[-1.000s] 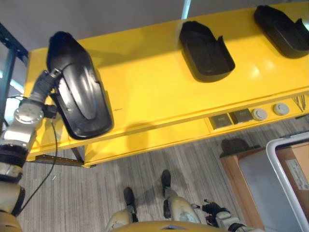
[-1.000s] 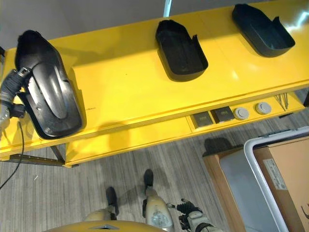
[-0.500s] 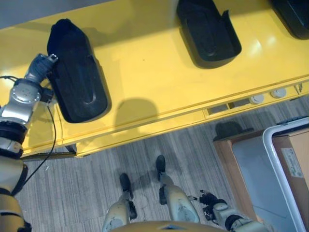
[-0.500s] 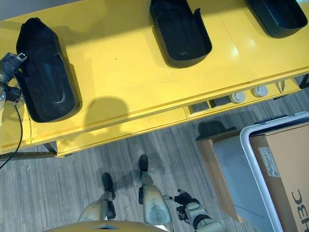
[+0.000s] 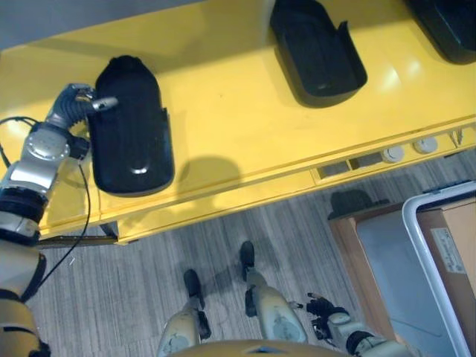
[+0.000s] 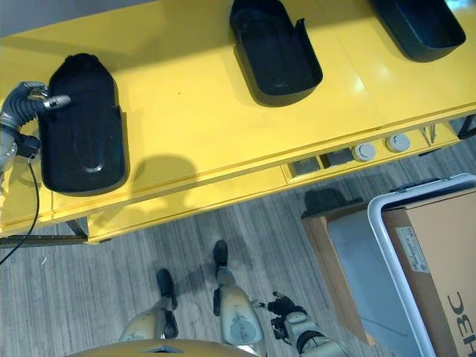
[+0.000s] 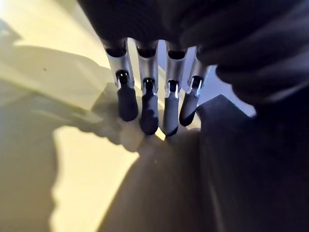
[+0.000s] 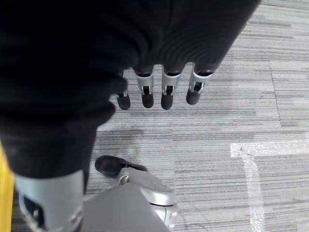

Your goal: Move parts from the plastic box to the shelf.

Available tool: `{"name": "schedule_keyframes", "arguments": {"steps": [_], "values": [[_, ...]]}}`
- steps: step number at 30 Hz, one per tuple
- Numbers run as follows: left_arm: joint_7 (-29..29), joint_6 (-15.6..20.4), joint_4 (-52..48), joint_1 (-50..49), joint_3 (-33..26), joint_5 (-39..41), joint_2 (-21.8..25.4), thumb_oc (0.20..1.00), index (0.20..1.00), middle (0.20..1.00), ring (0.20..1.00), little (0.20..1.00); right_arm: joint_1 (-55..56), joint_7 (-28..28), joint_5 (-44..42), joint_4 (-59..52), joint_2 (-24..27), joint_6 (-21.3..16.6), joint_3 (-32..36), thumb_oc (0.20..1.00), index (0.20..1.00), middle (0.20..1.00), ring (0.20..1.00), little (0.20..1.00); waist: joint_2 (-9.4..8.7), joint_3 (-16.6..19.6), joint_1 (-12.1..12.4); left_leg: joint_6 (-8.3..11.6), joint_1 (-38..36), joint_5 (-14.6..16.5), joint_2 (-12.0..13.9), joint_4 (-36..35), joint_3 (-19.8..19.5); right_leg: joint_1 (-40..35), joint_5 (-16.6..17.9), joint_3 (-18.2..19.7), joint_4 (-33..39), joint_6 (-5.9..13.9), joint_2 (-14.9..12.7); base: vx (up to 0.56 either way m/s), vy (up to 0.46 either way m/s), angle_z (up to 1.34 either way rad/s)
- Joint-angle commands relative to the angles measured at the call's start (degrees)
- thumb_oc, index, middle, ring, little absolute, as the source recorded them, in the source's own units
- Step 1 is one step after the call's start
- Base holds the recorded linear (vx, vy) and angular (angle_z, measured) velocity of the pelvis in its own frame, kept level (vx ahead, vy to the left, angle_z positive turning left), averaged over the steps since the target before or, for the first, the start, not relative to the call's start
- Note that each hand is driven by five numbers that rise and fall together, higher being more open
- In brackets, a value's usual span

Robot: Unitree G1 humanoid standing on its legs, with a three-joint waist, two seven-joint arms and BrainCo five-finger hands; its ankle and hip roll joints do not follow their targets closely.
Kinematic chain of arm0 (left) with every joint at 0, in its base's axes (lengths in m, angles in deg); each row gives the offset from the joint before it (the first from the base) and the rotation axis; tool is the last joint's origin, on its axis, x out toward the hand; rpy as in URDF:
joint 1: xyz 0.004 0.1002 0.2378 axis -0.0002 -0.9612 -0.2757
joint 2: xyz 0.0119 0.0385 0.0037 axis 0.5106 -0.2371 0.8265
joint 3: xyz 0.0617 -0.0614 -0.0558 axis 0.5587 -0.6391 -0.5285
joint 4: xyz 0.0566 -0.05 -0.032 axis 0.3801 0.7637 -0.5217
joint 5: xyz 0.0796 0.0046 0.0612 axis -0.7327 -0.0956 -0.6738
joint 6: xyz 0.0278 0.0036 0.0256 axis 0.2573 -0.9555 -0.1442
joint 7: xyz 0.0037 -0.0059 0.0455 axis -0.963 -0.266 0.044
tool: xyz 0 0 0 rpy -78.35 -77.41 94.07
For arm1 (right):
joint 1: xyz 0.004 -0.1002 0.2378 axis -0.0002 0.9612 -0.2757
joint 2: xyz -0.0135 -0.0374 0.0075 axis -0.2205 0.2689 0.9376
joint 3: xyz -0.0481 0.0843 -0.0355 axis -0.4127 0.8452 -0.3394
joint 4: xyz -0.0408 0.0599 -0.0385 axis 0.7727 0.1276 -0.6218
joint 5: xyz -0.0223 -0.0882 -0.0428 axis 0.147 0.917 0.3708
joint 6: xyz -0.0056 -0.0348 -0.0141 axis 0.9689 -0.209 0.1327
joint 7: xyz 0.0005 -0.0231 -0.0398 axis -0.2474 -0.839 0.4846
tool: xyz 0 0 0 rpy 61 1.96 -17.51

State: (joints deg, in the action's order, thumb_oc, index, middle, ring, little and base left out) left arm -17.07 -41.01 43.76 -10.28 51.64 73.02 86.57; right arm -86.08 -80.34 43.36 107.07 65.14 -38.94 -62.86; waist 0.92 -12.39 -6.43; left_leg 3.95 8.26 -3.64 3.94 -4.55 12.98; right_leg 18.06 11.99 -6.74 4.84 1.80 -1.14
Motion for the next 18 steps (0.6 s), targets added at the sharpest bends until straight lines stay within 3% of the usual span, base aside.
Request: {"name": "schedule_keyframes", "arguments": {"steps": [1,11,15,16,18], "values": [[2.07,0.01,1.83,0.46,-3.20,-5.54,-0.59,1.000,1.000,1.000,1.000,1.000,0.23,1.36,0.35,0.85,-2.81,-0.19,-2.71,1.000,1.000,1.000,1.000,1.000,-0.42,0.64,0.03,-0.16,-0.24,3.34,1.75,-0.45,-5.43,-4.47,-8.66,-0.44,0.16,5.61,-1.50,0.00,0.000,0.00],[8.08,-1.55,4.97,-2.44,-9.07,-9.50,-6.99,1.000,1.000,1.000,1.000,1.000,1.73,1.74,3.45,3.15,-1.90,0.85,-2.18,1.000,1.000,1.000,1.000,1.000,0.60,3.80,0.42,-0.48,-6.25,4.79,1.17,-0.45,-5.32,-11.11,-10.69,-1.43,0.16,5.50,-2.27,0.00,0.000,-0.01],[10.68,-1.48,-1.11,-7.72,-13.26,-10.56,-7.30,1.000,1.000,1.000,1.000,1.000,1.99,1.83,4.52,4.12,-1.95,1.26,-1.16,1.000,1.000,1.000,1.000,1.000,0.94,5.90,1.31,-0.63,-8.94,5.34,0.79,-0.45,-5.83,-14.48,-11.57,-2.36,0.16,5.44,-2.85,0.00,0.001,0.02],[11.68,-0.12,-8.19,-13.53,-17.11,-9.97,-8.48,1.000,1.000,1.000,1.000,1.000,2.30,1.76,4.56,4.15,-2.11,1.19,-0.41,1.000,1.000,1.000,1.000,1.000,0.85,6.70,1.78,-0.74,-10.25,5.70,0.66,-0.45,-6.13,-16.16,-11.97,-2.74,0.16,5.38,-3.19,0.01,0.005,0.07],[12.23,1.16,-13.85,-17.09,-19.38,-9.51,-9.96,1.000,1.000,1.000,1.000,1.000,2.50,1.51,4.69,4.43,-2.24,1.10,0.07,1.000,1.000,1.000,1.000,1.000,0.87,6.93,2.08,-0.81,-11.51,6.21,0.65,-0.45,-6.30,-17.61,-12.33,-3.15,0.16,5.36,-3.37,0.02,0.011,0.07]]}}
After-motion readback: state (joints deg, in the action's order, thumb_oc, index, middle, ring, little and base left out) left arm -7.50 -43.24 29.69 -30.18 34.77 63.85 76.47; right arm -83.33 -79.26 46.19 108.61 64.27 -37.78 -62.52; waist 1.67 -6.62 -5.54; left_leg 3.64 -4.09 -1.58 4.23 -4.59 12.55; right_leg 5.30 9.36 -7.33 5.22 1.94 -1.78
